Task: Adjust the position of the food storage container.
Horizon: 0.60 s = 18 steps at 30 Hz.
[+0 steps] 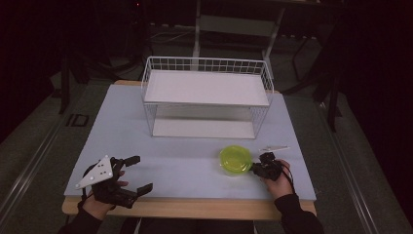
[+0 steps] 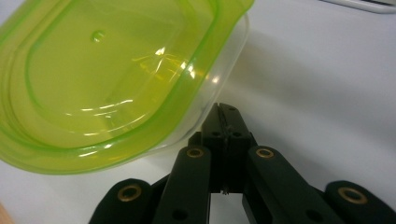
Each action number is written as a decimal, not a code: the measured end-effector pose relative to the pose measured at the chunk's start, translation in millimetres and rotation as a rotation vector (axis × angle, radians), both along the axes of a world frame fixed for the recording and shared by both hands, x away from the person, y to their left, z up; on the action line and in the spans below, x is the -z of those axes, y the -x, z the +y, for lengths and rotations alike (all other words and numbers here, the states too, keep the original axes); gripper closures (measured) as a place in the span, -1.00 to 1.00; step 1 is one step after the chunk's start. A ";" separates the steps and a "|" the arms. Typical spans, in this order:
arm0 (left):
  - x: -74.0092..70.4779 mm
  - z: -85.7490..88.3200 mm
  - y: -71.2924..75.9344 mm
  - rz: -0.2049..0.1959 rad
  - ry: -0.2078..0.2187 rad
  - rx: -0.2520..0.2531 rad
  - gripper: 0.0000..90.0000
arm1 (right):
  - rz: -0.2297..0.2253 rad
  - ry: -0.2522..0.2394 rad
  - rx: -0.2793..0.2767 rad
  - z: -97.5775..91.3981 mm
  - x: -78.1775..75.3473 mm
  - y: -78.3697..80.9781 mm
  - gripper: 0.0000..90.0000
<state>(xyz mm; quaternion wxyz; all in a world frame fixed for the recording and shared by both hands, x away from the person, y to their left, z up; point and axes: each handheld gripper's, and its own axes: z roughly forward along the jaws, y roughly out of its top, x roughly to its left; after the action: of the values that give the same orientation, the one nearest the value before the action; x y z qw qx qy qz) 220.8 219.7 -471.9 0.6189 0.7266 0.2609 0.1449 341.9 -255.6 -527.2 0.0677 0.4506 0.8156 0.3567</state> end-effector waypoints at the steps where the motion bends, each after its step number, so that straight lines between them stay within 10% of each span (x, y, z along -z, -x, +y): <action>1: 0.1 -0.1 -0.1 0.002 0.001 0.000 -0.94 | -0.001 -0.004 -0.007 3.6 -0.4 -0.5 1.00; 18: 0.1 -0.1 0.2 0.001 -0.002 0.002 -0.94 | 0.020 0.003 -0.126 66.9 2.4 0.0 1.00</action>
<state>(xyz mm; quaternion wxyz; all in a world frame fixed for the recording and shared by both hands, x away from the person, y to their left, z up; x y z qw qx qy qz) 220.6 219.5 -472.0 0.6180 0.7277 0.2603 0.1440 342.0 -188.7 -529.6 0.0375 0.4018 0.8435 0.3545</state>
